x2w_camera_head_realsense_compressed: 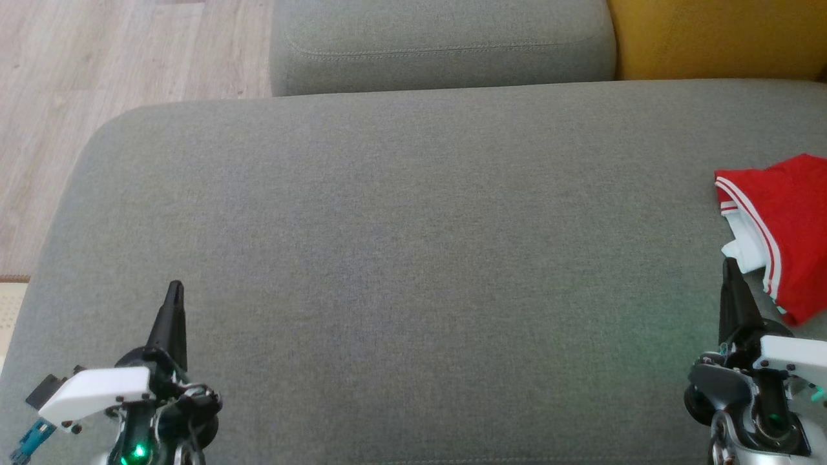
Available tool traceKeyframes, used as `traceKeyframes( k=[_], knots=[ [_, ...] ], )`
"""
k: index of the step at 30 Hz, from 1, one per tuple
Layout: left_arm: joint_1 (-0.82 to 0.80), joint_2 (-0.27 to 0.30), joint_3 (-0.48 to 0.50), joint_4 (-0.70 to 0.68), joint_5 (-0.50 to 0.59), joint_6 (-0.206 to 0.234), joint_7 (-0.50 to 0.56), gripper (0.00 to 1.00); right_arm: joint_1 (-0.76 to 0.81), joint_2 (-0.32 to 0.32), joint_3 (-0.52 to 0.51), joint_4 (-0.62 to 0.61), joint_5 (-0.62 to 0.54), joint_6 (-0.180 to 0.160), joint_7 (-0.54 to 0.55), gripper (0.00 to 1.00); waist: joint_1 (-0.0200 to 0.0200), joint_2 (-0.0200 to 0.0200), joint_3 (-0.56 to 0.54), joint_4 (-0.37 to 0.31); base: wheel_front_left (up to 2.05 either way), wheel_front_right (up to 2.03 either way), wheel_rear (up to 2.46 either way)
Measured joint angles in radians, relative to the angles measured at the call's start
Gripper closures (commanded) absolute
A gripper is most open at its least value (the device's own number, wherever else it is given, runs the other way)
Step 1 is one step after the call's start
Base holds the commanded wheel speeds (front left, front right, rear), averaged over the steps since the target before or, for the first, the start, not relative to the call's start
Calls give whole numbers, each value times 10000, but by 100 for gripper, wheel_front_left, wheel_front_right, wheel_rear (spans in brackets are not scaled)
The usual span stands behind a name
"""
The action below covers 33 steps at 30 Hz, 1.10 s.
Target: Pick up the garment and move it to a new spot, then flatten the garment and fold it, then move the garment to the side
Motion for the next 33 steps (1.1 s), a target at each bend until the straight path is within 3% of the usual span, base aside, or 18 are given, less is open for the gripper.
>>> traceKeyframes(
  k=[33],
  knots=[
    [0, 2, 0, 0, 0, 0, 0, 100, 0, 0, 0, -4, 0, 0, 0, 100, 0, 0, 1, 0, 0, 0, 0]
  ],
)
